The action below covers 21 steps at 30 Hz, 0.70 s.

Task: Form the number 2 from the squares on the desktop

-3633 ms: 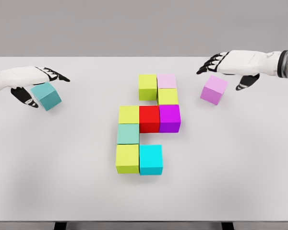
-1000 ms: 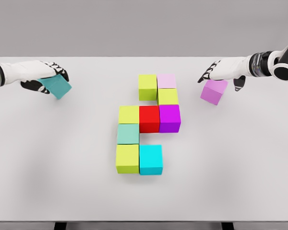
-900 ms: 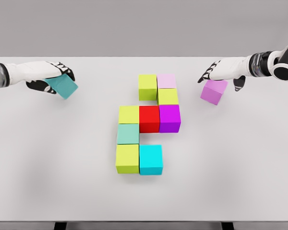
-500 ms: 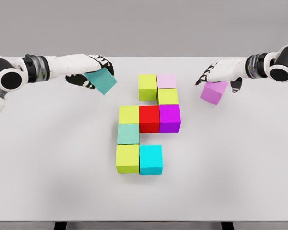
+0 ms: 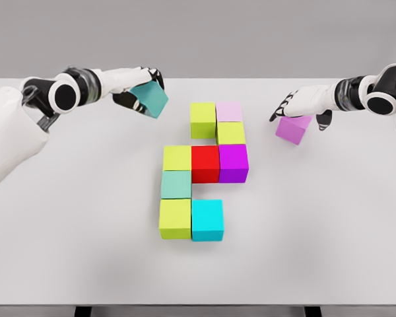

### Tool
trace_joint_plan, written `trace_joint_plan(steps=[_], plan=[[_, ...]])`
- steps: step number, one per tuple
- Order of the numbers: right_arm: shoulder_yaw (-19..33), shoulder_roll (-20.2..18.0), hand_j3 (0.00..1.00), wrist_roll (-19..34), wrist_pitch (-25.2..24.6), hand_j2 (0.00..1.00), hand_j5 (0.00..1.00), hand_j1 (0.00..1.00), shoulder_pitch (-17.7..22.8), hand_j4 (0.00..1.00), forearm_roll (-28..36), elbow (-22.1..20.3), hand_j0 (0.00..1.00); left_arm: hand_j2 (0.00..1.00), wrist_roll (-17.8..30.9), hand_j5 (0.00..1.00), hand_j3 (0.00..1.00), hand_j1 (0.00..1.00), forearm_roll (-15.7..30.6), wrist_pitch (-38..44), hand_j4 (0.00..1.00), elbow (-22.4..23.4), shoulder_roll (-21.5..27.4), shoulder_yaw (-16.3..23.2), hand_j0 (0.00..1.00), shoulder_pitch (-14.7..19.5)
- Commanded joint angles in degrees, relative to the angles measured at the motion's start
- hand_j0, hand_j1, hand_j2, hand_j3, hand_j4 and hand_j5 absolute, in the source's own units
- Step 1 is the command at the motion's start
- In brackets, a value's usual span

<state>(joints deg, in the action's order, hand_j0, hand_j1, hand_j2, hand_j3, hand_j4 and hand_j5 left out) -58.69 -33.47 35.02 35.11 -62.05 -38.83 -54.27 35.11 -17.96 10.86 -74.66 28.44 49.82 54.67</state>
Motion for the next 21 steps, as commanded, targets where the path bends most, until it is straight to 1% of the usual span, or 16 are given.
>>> trace_joint_plan(steps=[1, 3, 6, 7, 9, 11, 12, 14, 15, 16, 17, 18, 19, 21], plan=[[0.1, 0.0, 0.88, 0.0, -0.1, 0.88, 0.88, 0.88, 0.0, 0.88, 0.1, 0.0, 0.88, 0.23, -0.1, 0.23, 0.23, 0.23, -1.9, 4.4, 0.23, -0.1, -1.5, 0.4, 0.23, 0.0], [0.2, 0.0, 0.86, 0.0, -0.1, 0.86, 0.86, 0.86, 0.0, 0.86, 0.1, 0.0, 0.86, 0.23, -0.1, 0.23, 0.23, 0.23, -4.9, 7.4, 0.23, -0.1, -3.4, 0.4, 0.23, 0.1], [0.2, 0.3, 0.83, 0.0, -0.1, 0.83, 0.83, 0.83, 0.0, 0.83, 0.2, 0.0, 0.83, 0.23, -0.1, 0.23, 0.23, 0.23, -7.3, 10.2, 0.23, 0.4, -5.6, 0.4, 0.23, 0.9], [0.2, 0.3, 0.81, 0.0, -0.1, 0.81, 0.81, 0.81, 0.0, 0.81, 0.2, 0.0, 0.81, 0.23, -0.1, 0.23, 0.23, 0.23, -8.1, 11.3, 0.23, 0.4, -6.2, 0.5, 0.23, 0.9], [0.2, 0.4, 0.80, 0.0, -0.1, 0.80, 0.80, 0.80, 0.0, 0.80, 0.2, 0.0, 0.80, 0.23, -0.1, 0.23, 0.23, 0.23, -8.8, 12.4, 0.23, 0.5, -6.4, 0.5, 0.23, 1.0], [0.2, 0.7, 0.74, 0.0, -0.1, 0.74, 0.74, 0.74, 0.0, 0.74, 0.2, 0.0, 0.74, 0.23, -0.1, 0.23, 0.23, 0.23, -8.9, 13.6, 0.23, 0.4, -6.4, 0.5, 0.23, 1.1], [0.2, 0.7, 0.69, 0.0, -0.1, 0.69, 0.69, 0.69, 0.0, 0.69, 0.2, 0.0, 0.69, 0.23, -0.1, 0.23, 0.23, 0.23, -8.9, 13.7, 0.23, 0.4, -6.4, 0.5, 0.23, 1.1], [0.2, 0.8, 0.65, 0.0, -0.1, 0.65, 0.65, 0.65, 0.0, 0.65, 0.3, 0.0, 0.65, 0.23, -0.1, 0.23, 0.23, 0.23, -8.8, 13.8, 0.23, 0.4, -5.9, 0.5, 0.23, 1.1], [0.2, 0.8, 0.65, 0.0, -0.1, 0.65, 0.65, 0.65, 0.0, 0.65, 0.3, 0.0, 0.65, 0.23, -0.1, 0.23, 0.23, 0.23, -8.1, 14.0, 0.23, 0.5, -4.6, 1.3, 0.23, 1.8], [0.2, 0.8, 0.65, 0.0, -0.1, 0.65, 0.65, 0.65, 0.0, 0.65, 0.3, 0.0, 0.65, 0.23, -0.1, 0.23, 0.23, 0.23, -5.3, 14.2, 0.23, 0.4, -2.8, 3.3, 0.23, 3.2], [0.2, 0.8, 0.65, 0.0, -0.1, 0.65, 0.65, 0.65, 0.0, 0.65, 0.3, 0.0, 0.65, 0.23, -0.1, 0.23, 0.23, 0.23, 0.8, 14.6, 0.23, 0.5, -1.4, 5.7, 0.23, 5.4], [0.2, 0.8, 0.65, 0.0, -0.1, 0.65, 0.65, 0.65, -0.1, 0.65, 0.4, 0.0, 0.65, 0.23, -0.1, 0.23, 0.23, 0.23, 4.3, 15.9, 0.23, 0.5, -0.6, 7.9, 0.23, 6.6], [0.2, 0.7, 0.65, 0.0, -0.1, 0.65, 0.65, 0.65, -0.4, 0.65, 0.7, 0.0, 0.65, 0.24, -0.1, 0.24, 0.24, 0.24, 6.0, 17.6, 0.24, 0.5, -0.8, 10.6, 0.24, 7.5], [0.1, 0.6, 0.66, 0.0, -0.1, 0.66, 0.66, 0.66, -0.7, 0.66, 0.8, 0.0, 0.66, 0.24, -0.1, 0.24, 0.24, 0.24, 6.7, 19.1, 0.24, 0.3, -1.6, 12.6, 0.24, 7.6]])
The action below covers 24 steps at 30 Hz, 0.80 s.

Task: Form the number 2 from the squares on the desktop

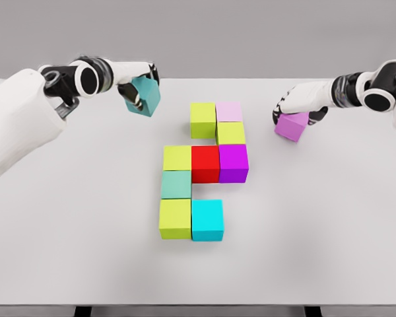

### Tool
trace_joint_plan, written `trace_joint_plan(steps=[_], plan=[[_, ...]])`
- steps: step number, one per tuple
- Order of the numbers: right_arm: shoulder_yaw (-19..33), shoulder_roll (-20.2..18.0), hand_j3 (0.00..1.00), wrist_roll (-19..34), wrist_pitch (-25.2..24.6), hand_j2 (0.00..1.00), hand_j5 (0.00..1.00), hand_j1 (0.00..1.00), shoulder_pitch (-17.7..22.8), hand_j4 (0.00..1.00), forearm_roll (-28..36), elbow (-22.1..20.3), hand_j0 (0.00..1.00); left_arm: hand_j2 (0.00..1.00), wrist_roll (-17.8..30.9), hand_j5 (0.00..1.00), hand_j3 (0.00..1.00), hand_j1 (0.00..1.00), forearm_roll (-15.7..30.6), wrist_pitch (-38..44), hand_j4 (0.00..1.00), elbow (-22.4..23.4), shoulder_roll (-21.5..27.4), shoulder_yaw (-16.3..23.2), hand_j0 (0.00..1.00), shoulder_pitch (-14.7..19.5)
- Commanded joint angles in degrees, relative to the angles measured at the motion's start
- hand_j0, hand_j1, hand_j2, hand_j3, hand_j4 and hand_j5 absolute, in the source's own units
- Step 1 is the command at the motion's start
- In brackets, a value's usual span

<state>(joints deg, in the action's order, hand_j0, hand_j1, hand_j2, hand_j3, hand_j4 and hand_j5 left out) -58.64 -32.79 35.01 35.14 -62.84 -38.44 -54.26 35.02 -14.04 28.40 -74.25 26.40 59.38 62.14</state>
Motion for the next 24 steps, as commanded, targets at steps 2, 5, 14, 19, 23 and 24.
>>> trace_joint_plan(steps=[2, 5, 14, 19, 23, 24], plan=[[0.0, -0.7, 0.67, 0.0, -0.1, 0.67, 0.67, 0.67, -0.1, 0.67, 0.6, -0.4, 0.67, 0.24, 0.0, 0.24, 0.24, 0.24, 3.1, 2.5, 0.24, 0.0, -0.7, 3.2, 0.24, 0.0], [0.4, -1.6, 0.67, 0.0, -0.1, 0.67, 0.67, 0.67, -0.5, 0.67, 1.2, -0.6, 0.67, 0.24, 0.0, 0.24, 0.24, 0.24, 3.1, 5.9, 0.24, 0.2, -2.7, 3.3, 0.24, -0.3], [1.4, -5.4, 0.65, 0.0, -0.1, 0.65, 0.65, 0.65, -0.7, 0.65, 7.8, -4.3, 0.65, 0.26, -2.2, 0.26, 0.26, 0.26, 3.2, 6.6, 0.26, 0.1, -5.1, 3.3, 0.26, -1.7], [1.5, -8.2, 0.61, 0.0, -0.1, 0.61, 0.61, 0.61, -0.2, 0.61, 9.6, -8.8, 0.61, 0.27, -13.2, 0.27, 0.27, 0.27, 5.0, 6.6, 0.27, 0.2, -5.1, 3.2, 0.27, -2.8], [1.5, -12.4, 0.61, 0.0, -0.1, 0.61, 0.61, 0.61, 1.5, 0.61, 10.5, -16.3, 0.61, 0.27, -13.2, 0.27, 0.27, 0.27, 5.9, 6.6, 0.27, 0.4, -5.3, 3.3, 0.27, -2.8], [1.5, -13.7, 0.61, 0.0, -0.1, 0.61, 0.61, 0.61, 2.3, 0.61, 10.8, -18.7, 0.61, 0.28, -13.0, 0.28, 0.28, 0.28, 5.9, 6.6, 0.28, 0.6, -5.4, 3.3, 0.28, -2.9]])
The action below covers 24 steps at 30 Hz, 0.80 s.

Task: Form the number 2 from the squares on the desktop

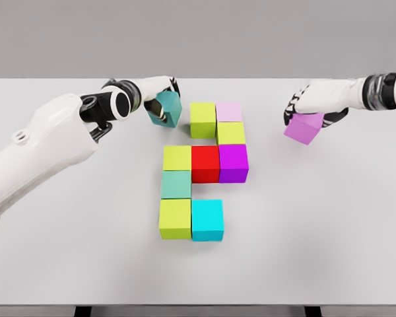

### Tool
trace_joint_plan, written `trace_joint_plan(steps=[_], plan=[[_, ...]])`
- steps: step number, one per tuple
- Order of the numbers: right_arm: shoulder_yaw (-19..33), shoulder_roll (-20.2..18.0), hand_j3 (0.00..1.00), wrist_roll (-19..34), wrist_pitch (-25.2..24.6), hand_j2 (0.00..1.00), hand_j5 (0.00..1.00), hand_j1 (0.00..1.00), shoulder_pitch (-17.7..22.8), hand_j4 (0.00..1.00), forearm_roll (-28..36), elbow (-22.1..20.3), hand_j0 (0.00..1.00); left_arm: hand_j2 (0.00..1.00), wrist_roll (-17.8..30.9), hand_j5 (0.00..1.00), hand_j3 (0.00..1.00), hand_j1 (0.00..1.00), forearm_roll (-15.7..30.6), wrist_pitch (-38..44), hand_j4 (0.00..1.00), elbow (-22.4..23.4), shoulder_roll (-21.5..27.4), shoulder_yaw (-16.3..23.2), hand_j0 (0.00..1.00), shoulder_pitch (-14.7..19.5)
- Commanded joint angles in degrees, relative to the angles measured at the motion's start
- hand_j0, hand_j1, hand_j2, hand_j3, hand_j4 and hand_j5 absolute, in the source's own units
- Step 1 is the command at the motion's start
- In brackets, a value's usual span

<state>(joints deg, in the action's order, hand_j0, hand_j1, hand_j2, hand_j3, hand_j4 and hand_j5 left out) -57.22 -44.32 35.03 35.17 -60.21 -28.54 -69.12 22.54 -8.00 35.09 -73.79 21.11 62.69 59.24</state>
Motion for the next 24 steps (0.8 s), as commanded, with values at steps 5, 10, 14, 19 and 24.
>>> trace_joint_plan(steps=[5, 10, 14, 19, 24], plan=[[0.0, -6.0, 0.61, 0.0, -0.2, 0.61, 0.61, 0.61, 2.0, 0.61, 2.2, -12.4, 0.61, 0.34, -0.1, 0.34, 0.34, 0.34, -0.2, -0.1, 0.34, 0.4, -0.1, 0.2, 0.34, 0.0], [0.0, -9.1, 0.62, 0.0, -0.2, 0.62, 0.62, 0.62, 4.8, 0.62, 2.3, -20.3, 0.62, 0.42, 0.2, 0.42, 0.42, 0.42, -0.1, -0.1, 0.42, 0.4, -0.1, 0.2, 0.42, 0.0], [0.0, -11.4, 0.62, 0.0, -0.2, 0.62, 0.62, 0.62, 6.9, 0.62, 2.5, -25.2, 0.62, 0.45, 0.3, 0.45, 0.45, 0.45, -0.2, -0.1, 0.45, 0.5, -0.6, 0.2, 0.45, 0.0], [-0.1, -13.1, 0.61, 0.0, -0.2, 0.61, 0.61, 0.61, 9.5, 0.61, 2.9, -29.1, 0.61, 0.46, 0.1, 0.46, 0.46, 0.46, -0.5, -0.1, 0.46, 4.2, -1.8, 0.2, 0.46, 0.0], [0.0, -13.4, 0.61, 0.0, -0.2, 0.61, 0.61, 0.61, 11.1, 0.61, 3.0, -31.3, 0.61, 0.47, 0.1, 0.47, 0.47, 0.47, -0.6, -0.1, 0.47, 4.6, -1.9, 0.2, 0.47, 0.0]])
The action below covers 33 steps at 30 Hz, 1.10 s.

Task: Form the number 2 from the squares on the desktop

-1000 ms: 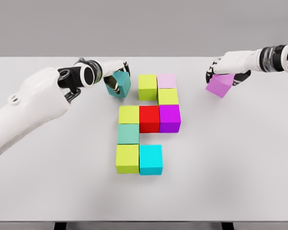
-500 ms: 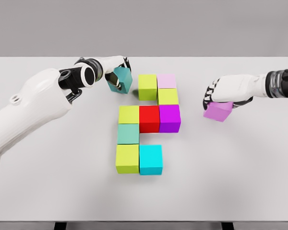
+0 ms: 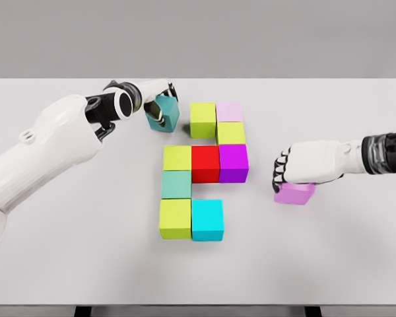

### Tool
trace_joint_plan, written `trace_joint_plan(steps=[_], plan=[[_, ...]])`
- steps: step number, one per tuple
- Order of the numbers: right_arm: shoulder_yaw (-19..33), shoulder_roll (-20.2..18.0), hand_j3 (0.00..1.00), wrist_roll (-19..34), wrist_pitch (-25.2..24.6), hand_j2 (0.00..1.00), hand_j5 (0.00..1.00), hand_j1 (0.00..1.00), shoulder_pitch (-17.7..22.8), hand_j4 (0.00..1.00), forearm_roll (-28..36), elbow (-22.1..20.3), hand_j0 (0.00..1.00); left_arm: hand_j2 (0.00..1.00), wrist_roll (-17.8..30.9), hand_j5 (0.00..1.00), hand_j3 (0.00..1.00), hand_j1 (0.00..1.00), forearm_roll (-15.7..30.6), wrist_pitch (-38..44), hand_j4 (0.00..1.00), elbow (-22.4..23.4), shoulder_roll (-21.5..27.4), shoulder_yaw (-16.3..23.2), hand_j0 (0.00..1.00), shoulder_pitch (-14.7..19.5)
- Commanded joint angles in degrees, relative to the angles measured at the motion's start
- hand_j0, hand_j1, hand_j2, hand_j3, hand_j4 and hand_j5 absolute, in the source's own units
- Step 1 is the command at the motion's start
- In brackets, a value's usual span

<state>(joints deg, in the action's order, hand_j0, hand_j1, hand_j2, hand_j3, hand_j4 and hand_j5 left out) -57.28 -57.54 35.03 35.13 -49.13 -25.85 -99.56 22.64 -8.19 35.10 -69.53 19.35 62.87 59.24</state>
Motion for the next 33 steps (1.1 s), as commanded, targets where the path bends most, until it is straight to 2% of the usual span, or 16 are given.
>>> trace_joint_plan(steps=[1, 7, 16, 26, 28, 30, 32, 33], plan=[[0.1, -0.2, 0.61, 0.0, -0.1, 0.61, 0.61, 0.61, 0.0, 0.61, 0.3, -0.9, 0.61, 0.47, 0.0, 0.47, 0.47, 0.47, -0.4, -0.1, 0.47, 0.4, -0.1, 0.0, 0.47, 0.0], [0.1, 0.3, 0.62, 0.0, -0.1, 0.62, 0.62, 0.62, 0.1, 0.62, 2.8, -0.9, 0.62, 0.66, 0.0, 0.66, 0.66, 0.66, -0.5, -0.1, 0.66, 0.3, -0.1, 0.0, 0.66, 0.0], [-0.2, 3.5, 0.63, 0.0, -0.1, 0.63, 0.63, 0.63, -0.2, 0.63, 3.9, -1.0, 0.63, 0.85, 0.1, 0.85, 0.85, 0.85, -0.4, -0.1, 0.85, 0.0, 0.0, 0.0, 0.85, 0.0], [-0.7, 3.8, 0.63, 0.0, -0.1, 0.63, 0.63, 0.63, -0.2, 0.63, 5.3, -1.1, 0.63, 0.90, 2.6, 0.90, 0.90, 0.90, -0.2, -0.1, 0.90, -0.3, 0.4, 0.0, 0.90, 0.3], [-0.7, 3.7, 0.63, 0.0, -0.1, 0.63, 0.63, 0.63, -0.1, 0.63, 5.8, -1.2, 0.63, 0.90, 5.7, 0.90, 0.90, 0.90, -0.1, -0.1, 0.90, -0.5, 2.7, -0.4, 0.90, 0.8], [-0.7, 3.8, 0.63, 0.0, -0.1, 0.63, 0.63, 0.63, -0.1, 0.63, 7.0, -1.2, 0.63, 0.91, 6.5, 0.91, 0.91, 0.91, 0.0, -7.1, 0.91, -0.5, 7.0, -0.6, 0.91, 1.4], [-1.3, 3.8, 0.63, 0.0, -0.1, 0.63, 0.63, 0.63, -0.1, 0.63, 7.6, -1.2, 0.63, 1.00, 6.5, 1.00, 1.00, 1.00, 0.5, -12.8, 1.00, -0.5, 10.7, -0.6, 1.00, 1.8], [-1.3, 3.8, 0.63, 0.0, -0.1, 0.63, 0.63, 0.63, -0.1, 0.63, 7.7, -1.2, 0.63, 1.00, 6.5, 1.00, 1.00, 1.00, 0.5, -13.1, 1.00, -0.4, 11.9, -0.6, 1.00, 1.8]])
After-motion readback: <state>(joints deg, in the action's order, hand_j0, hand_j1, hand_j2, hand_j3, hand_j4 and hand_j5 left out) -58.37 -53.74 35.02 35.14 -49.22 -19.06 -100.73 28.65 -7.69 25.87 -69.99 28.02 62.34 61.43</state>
